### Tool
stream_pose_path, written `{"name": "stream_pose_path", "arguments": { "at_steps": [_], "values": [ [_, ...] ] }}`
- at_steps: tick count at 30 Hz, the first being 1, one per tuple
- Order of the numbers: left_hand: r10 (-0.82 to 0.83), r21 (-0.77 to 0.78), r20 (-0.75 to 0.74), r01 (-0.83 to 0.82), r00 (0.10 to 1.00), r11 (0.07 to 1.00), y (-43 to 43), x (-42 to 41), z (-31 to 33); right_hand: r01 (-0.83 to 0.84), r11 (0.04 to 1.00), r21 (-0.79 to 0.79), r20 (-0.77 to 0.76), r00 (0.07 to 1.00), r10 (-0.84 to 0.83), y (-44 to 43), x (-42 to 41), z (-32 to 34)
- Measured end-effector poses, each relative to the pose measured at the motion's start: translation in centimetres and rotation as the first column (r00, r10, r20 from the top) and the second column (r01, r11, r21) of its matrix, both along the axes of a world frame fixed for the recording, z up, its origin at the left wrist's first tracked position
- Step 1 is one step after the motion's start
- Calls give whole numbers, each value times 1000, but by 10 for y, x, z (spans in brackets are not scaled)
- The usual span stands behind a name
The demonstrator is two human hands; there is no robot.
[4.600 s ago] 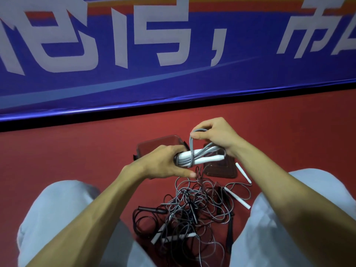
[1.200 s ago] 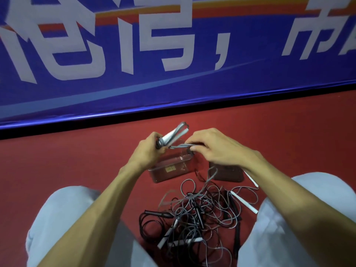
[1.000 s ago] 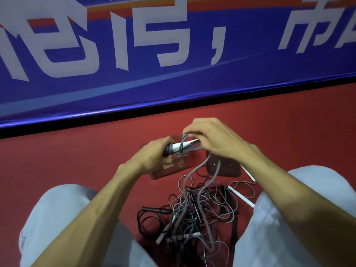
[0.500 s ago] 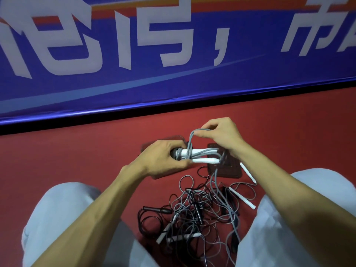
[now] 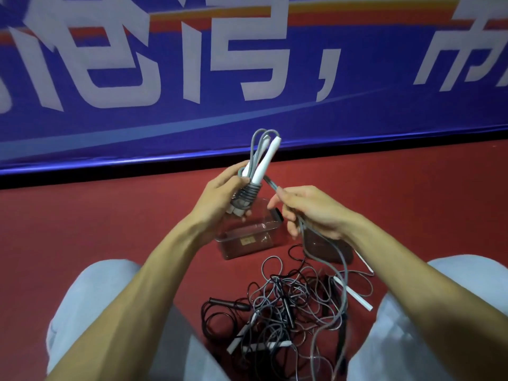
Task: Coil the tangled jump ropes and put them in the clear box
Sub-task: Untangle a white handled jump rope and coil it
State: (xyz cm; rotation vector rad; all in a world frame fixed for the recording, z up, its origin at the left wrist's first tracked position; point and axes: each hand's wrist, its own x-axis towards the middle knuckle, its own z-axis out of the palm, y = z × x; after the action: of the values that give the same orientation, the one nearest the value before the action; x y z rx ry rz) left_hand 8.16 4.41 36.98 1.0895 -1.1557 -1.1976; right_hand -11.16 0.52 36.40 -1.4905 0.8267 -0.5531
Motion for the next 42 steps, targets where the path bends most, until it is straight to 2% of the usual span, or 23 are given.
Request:
{"name": "stream_pose_path", "arguments": {
  "at_steps": [3, 5, 7, 9, 11, 14, 17, 19, 21, 24, 26, 28, 31, 35, 38, 40, 42],
  "values": [
    [44, 20, -22, -43, 999, 999, -2, 1, -2, -77, 983, -167, -229, 973, 37, -2, -3, -4],
    [69, 36, -12, -69, 998, 997, -3, 3, -4, -91, 953, -288, -394, 919, -32, -5, -6, -7],
    [87, 29, 30, -88, 996, 996, -6, 5, -7, -85, 932, -352, -485, 868, -104, -7, -10, -8],
    [115, -11, 139, -115, 983, 993, -10, 10, -12, -138, 876, -461, -566, 806, -171, -9, -15, -4],
    [158, -69, 322, -143, 933, 987, -15, 15, -19, -200, 797, -570, -592, 773, -229, -10, -20, 3],
    [194, -120, 566, -153, 801, 981, -19, 17, -26, -303, 705, -641, -575, 798, -180, 0, -20, 11],
    [169, -156, 824, -70, 541, 985, -18, 12, -31, -475, 450, -756, -617, 747, -248, 9, -17, 9],
    [100, -135, 897, 52, 431, 989, -18, 9, -34, -496, 322, -807, -582, 763, -282, 12, -16, 5],
    [-2, -76, 937, 209, 350, 975, -17, 5, -38, -491, 267, -829, -556, 774, -304, 13, -14, 3],
    [-66, -25, 962, 328, 263, 945, -15, -2, -43, -358, 287, -888, -443, 833, -331, 10, -15, 2],
    [-71, -25, 963, 349, 261, 937, -12, -5, -43, -236, 326, -916, -360, 842, -402, 6, -16, -1],
    [-53, -56, 957, 359, 286, 931, -9, -7, -40, -83, 419, -904, -299, 823, -482, 2, -15, -4],
    [-21, -102, 942, 344, 336, 934, -5, -8, -34, 158, 584, -796, -235, 809, -539, -5, -13, -4],
    [56, -182, 930, 325, 362, 928, -1, -10, -33, 291, 792, -537, -166, 884, -437, -8, -11, -1],
    [-27, -167, 856, 327, 516, 930, 0, -9, -26, 322, 921, -220, -4, 944, -331, -9, -14, 2],
    [-100, -131, 755, 298, 648, 945, 0, -6, -18, 322, 939, -119, 66, 946, -316, -10, -14, 5],
    [-160, -101, 584, 267, 796, 958, 3, -4, -10, 336, 939, -70, 120, 937, -327, -11, -11, 6]
  ]
}}
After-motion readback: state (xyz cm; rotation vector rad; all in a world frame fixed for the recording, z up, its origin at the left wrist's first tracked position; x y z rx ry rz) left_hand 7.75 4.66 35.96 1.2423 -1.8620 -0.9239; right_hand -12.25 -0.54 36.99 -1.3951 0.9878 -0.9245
